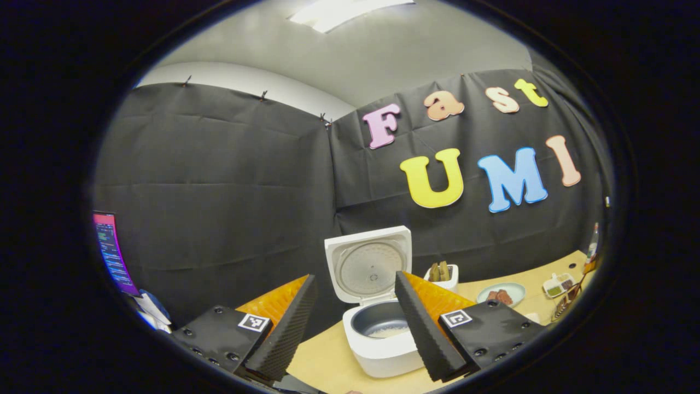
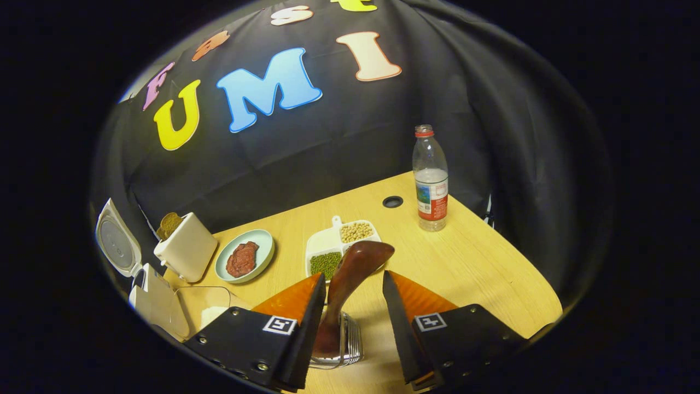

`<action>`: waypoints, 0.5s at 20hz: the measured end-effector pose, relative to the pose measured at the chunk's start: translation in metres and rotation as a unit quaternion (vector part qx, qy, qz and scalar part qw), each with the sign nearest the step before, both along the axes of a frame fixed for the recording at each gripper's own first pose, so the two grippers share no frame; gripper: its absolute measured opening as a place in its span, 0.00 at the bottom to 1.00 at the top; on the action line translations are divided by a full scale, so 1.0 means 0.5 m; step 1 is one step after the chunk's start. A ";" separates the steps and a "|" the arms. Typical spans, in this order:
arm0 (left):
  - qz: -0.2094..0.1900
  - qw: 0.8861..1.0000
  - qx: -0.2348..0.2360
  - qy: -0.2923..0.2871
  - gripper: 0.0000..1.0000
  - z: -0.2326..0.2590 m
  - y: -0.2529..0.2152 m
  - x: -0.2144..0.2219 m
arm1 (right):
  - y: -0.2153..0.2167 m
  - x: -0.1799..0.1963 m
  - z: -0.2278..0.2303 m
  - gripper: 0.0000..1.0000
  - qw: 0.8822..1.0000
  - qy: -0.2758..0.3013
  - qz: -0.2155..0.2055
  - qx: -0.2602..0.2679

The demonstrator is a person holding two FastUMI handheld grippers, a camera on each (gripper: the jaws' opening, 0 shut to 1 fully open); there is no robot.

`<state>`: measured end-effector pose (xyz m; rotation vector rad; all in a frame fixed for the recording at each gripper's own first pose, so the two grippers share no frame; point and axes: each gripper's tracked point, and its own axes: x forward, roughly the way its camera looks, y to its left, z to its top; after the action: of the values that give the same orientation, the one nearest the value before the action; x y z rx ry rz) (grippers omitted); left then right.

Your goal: Close the left gripper, press the button to open the rice cooker; take a wooden spoon from the chopstick holder with the right hand, scoop a spoonful of rice and pour it into the rice cooker, then put the wooden spoon back into the chopstick holder.

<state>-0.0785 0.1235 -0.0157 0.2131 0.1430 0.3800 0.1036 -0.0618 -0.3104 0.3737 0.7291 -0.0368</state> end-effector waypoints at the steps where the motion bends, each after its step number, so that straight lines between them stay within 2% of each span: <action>1: 0.000 1.000 -0.001 0.001 0.98 0.000 0.000 -0.001 | 0.002 -0.005 0.000 0.64 1.000 0.005 0.002 0.002; 3: 0.000 1.000 -0.002 0.002 1.00 -0.001 0.000 -0.004 | 0.009 0.000 -0.005 0.30 1.000 0.004 0.003 0.010; 4: 0.001 1.000 -0.002 0.001 1.00 -0.001 0.001 -0.007 | 0.011 -0.002 -0.002 0.34 1.000 0.004 -0.001 0.013; 6: 0.001 1.000 -0.003 0.000 0.98 0.001 0.003 -0.008 | 0.032 0.002 0.016 0.15 0.999 -0.001 0.004 0.036; 7: 0.002 1.000 -0.004 0.000 0.98 0.002 0.006 -0.008 | 0.038 -0.006 0.019 0.10 0.999 0.000 0.016 0.033; 10: 0.003 1.000 -0.007 -0.001 0.98 0.000 0.014 -0.012 | 0.040 -0.010 0.051 0.10 1.000 -0.015 0.025 0.008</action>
<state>-0.0843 0.1304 -0.0159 0.1985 0.1443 0.3843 0.0987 -0.0417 -0.2848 0.3713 0.7089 0.0222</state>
